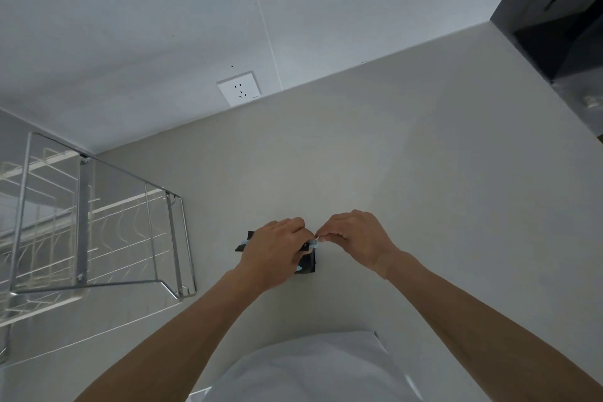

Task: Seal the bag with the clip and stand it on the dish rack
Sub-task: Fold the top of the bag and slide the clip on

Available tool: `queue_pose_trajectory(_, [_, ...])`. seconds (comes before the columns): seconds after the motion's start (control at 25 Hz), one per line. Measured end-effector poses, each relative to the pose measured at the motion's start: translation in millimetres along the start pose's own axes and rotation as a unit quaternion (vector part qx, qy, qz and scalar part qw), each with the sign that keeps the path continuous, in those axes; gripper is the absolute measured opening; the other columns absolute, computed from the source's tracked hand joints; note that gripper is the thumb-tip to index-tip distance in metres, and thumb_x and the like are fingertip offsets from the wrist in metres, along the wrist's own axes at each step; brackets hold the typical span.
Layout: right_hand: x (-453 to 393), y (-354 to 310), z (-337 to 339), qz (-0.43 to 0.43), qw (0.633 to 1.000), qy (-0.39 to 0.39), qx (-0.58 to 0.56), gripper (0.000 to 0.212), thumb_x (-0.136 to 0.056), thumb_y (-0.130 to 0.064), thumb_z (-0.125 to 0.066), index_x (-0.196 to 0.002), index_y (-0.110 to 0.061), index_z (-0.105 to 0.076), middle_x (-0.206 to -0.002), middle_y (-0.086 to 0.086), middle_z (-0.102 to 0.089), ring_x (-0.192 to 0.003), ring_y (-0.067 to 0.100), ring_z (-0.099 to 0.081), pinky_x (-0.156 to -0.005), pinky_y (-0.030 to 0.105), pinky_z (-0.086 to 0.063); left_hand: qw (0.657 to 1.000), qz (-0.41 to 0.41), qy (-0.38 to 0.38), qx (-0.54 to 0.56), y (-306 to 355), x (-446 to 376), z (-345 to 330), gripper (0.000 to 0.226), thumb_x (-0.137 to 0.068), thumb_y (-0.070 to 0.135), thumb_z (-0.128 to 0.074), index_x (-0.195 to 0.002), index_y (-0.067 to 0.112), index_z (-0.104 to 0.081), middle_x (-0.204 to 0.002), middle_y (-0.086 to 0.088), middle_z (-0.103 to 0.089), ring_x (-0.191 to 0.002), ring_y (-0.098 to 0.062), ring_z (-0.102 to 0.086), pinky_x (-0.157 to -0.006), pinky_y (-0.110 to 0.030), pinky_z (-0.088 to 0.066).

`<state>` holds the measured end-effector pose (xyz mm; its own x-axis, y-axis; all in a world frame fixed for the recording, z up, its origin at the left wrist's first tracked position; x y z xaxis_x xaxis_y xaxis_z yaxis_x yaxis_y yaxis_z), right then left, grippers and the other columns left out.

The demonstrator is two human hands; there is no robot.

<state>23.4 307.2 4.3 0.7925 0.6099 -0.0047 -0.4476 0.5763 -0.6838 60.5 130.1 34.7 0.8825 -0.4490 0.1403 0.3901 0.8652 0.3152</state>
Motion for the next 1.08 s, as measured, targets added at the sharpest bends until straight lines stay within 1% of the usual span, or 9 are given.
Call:
queue_pose_trajectory(0.08, [4.5,0.3,-2.6,-0.025,1.0,0.01,-0.001,0.017,-0.091,-0.027,-0.062,-0.1,-0.02,-0.075,-0.096,-0.003,-0.077,-0.08,0.017,-0.07,-0.07,0.027,-0.047,0.999,0.015,0.033,0.0,-0.1,0.1,-0.1,0.017,-0.077,0.02,-0.074,-0.093,0.02,-0.067,-0.08,0.002,-0.065,-0.063,-0.02,-0.059,-0.059,-0.026,-0.037])
queue_pose_trajectory(0.28, [11.3,-3.6,-9.2,-0.094,0.993,-0.004,-0.067,0.019,-0.09,-0.028,-0.064,-0.107,-0.026,-0.072,-0.104,-0.009,-0.073,-0.091,0.01,-0.063,-0.073,0.006,-0.034,0.998,0.036,0.044,0.004,-9.7,5.4,3.0,0.024,-0.083,0.039,-0.066,-0.103,0.027,-0.06,-0.091,0.009,-0.069,-0.079,-0.017,-0.062,-0.073,-0.027,-0.039])
queue_pose_trajectory(0.4, [12.8,-6.1,-9.9,-0.116,0.99,-0.025,-0.076,0.028,-0.083,-0.037,-0.069,-0.111,-0.035,-0.066,-0.108,-0.016,-0.068,-0.095,0.005,-0.056,-0.08,0.014,-0.035,0.997,0.054,0.051,0.021,-19.1,18.4,5.6,0.024,-0.085,0.043,-0.063,-0.104,0.028,-0.062,-0.096,0.01,-0.07,-0.082,-0.015,-0.061,-0.073,-0.024,-0.036])
queue_pose_trajectory(0.52, [10.6,-13.1,-12.6,-0.128,0.987,-0.025,-0.098,0.036,-0.077,-0.043,-0.073,-0.111,-0.041,-0.063,-0.11,-0.021,-0.064,-0.099,0.0,-0.052,-0.083,0.014,-0.035,0.994,0.073,0.059,0.05,-29.0,31.4,12.2,0.021,-0.087,0.04,-0.062,-0.105,0.029,-0.063,-0.101,0.011,-0.069,-0.086,-0.014,-0.062,-0.075,-0.026,-0.039])
queue_pose_trajectory(0.6, [8.2,-19.6,-19.3,-0.123,0.986,-0.005,-0.112,0.032,-0.077,-0.039,-0.074,-0.109,-0.038,-0.067,-0.109,-0.017,-0.067,-0.099,0.003,-0.055,-0.085,0.019,-0.04,0.992,0.082,0.073,0.062,-33.6,40.2,16.0,0.017,-0.087,0.034,-0.063,-0.103,0.027,-0.066,-0.102,0.009,-0.07,-0.087,-0.016,-0.063,-0.076,-0.03,-0.043])
queue_pose_trajectory(0.72, [2.0,-26.1,-25.3,-0.14,0.977,0.038,-0.157,0.019,-0.078,-0.033,-0.075,-0.097,-0.029,-0.074,-0.096,-0.011,-0.072,-0.087,0.006,-0.063,-0.077,0.025,-0.047,0.992,0.061,0.102,0.04,-24.4,41.7,19.2,0.015,-0.085,0.03,-0.068,-0.098,0.022,-0.07,-0.094,0.003,-0.069,-0.08,-0.02,-0.061,-0.068,-0.033,-0.047])
queue_pose_trajectory(0.84, [-4.1,-28.8,-26.1,-0.138,0.979,0.021,-0.151,0.012,-0.079,-0.037,-0.074,-0.088,-0.03,-0.074,-0.088,-0.013,-0.071,-0.082,0.006,-0.061,-0.075,0.027,-0.049,0.994,0.022,0.105,-0.005,-9.0,22.7,19.1,0.017,-0.089,0.031,-0.059,-0.091,0.018,-0.07,-0.082,0.0,-0.067,-0.073,-0.021,-0.06,-0.064,-0.032,-0.044])
queue_pose_trajectory(0.96, [-3.8,-27.0,-24.8,-0.145,0.972,0.009,-0.183,0.011,-0.075,-0.038,-0.077,-0.085,-0.035,-0.072,-0.087,-0.015,-0.071,-0.085,0.005,-0.06,-0.074,0.026,-0.048,0.991,0.082,0.068,0.078,-13.5,10.1,22.0,0.015,-0.091,0.029,-0.059,-0.091,0.018,-0.069,-0.083,0.001,-0.065,-0.077,-0.018,-0.058,-0.063,-0.026,-0.038])
queue_pose_trajectory(1.08, [-3.0,-27.9,-26.9,-0.159,0.961,0.022,-0.224,0.011,-0.072,-0.035,-0.08,-0.077,-0.039,-0.071,-0.083,-0.015,-0.07,-0.083,0.004,-0.06,-0.069,0.025,-0.047,0.982,0.116,0.031,0.146,-20.5,9.1,21.2,0.013,-0.089,0.03,-0.06,-0.088,0.021,-0.07,-0.079,0.006,-0.062,-0.075,-0.014,-0.057,-0.061,-0.026,-0.038])
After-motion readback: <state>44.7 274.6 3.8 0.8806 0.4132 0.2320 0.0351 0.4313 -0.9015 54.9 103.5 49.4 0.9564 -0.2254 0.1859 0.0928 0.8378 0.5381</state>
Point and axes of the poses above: each hand's wrist, its own x-axis away from the middle knuckle, its own z-axis out of the back of the hand, y = z × x, the point moved 2 cm from there along -x, towards the middle knuckle
